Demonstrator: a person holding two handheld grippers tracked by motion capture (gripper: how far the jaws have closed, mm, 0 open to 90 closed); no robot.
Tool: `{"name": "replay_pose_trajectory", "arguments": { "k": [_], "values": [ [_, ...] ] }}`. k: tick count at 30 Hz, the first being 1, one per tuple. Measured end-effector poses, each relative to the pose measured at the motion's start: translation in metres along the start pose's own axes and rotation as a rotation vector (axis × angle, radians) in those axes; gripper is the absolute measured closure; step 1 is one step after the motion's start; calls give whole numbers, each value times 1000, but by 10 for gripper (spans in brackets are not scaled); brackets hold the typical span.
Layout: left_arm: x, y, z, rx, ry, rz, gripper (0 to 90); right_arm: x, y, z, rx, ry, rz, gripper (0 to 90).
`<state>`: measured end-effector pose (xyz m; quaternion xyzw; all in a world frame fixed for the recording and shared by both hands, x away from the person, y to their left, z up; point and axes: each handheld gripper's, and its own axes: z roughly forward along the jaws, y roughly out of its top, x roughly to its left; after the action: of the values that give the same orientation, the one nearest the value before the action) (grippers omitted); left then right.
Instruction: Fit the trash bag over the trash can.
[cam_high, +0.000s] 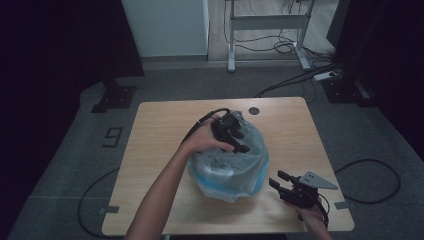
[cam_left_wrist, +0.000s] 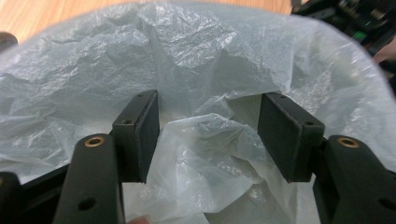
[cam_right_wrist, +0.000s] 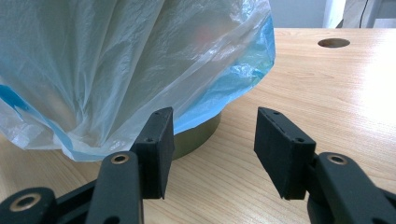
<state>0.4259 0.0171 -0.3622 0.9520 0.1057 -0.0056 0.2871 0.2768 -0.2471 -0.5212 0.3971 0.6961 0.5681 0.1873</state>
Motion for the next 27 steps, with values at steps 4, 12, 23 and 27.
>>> {"name": "replay_pose_trajectory", "arguments": {
  "k": [4,12,23,27],
  "values": [
    [-2,0,5,33,6,10,385,1,0,1,5,1,-3,464],
    [-4,-1,0,-2,22,19,378,1,-1,2,15,4,-12,461],
    [-9,-17,-37,-58,66,6,379,2,-2,3,18,4,-13,458],
    [-11,-28,-41,-35,70,3,380,3,-2,4,18,5,-13,458]
  ]
}}
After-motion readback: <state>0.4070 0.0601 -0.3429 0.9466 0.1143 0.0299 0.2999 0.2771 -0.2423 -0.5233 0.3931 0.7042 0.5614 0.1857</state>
